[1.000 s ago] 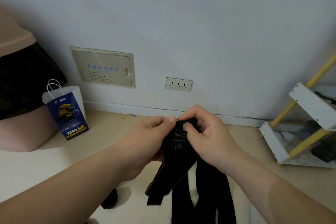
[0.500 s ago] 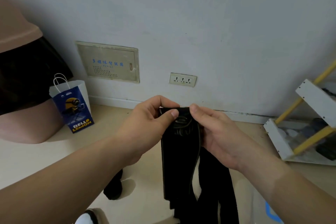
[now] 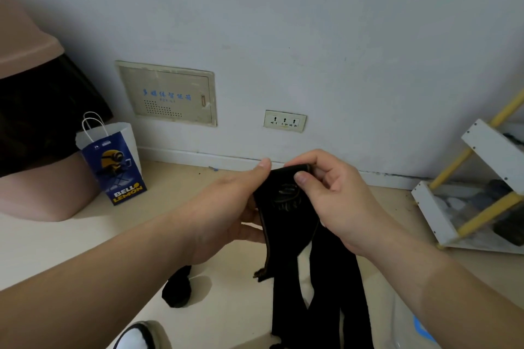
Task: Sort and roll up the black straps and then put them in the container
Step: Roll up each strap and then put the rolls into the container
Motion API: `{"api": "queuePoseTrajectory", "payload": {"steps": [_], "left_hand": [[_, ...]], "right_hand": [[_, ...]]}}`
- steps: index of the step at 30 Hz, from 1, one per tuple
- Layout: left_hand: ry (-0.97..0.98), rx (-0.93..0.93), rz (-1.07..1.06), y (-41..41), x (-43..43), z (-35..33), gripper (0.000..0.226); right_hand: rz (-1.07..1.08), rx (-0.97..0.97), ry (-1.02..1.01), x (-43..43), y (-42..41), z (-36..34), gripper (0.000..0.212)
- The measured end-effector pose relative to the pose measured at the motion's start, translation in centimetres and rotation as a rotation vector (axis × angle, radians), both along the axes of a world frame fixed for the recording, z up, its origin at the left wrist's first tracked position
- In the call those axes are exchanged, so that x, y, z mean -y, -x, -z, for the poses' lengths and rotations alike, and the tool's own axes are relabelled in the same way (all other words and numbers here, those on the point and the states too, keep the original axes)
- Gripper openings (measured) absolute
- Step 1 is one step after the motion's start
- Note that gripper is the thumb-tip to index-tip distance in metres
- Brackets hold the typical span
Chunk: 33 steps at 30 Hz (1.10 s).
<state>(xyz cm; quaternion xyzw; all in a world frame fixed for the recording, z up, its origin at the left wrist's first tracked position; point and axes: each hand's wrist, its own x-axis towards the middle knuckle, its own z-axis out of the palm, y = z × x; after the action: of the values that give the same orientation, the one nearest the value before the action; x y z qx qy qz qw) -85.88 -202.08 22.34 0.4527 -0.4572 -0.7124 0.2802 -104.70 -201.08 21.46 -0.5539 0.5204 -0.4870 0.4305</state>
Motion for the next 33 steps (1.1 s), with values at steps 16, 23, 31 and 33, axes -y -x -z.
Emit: {"api": "queuePoseTrajectory", "payload": {"steps": [16,23,31,33], "left_hand": [[0.740,0.373,-0.113,-0.9,0.5,-0.2,0.015],[0.814,0.428,-0.014,-1.4,0.7,0.4,0.015],[0.175,0.194,0.057,-1.2,0.0,-0.1,0.053],[0.168,0.148,0.041,-1.1,0.2,0.3,0.049]], "right_hand": [[-0.294,0.354,-0.503,-0.5,0.0,-0.8,0.063],[-0.119,0.357,-0.368,-0.4,-0.5,0.2,0.033],[-0.056,-0.146,-0.001,-0.6,-0.7,0.1,0.020],[-0.064,-0.160,0.029,-0.7,-0.8,-0.1,0.020]]}}
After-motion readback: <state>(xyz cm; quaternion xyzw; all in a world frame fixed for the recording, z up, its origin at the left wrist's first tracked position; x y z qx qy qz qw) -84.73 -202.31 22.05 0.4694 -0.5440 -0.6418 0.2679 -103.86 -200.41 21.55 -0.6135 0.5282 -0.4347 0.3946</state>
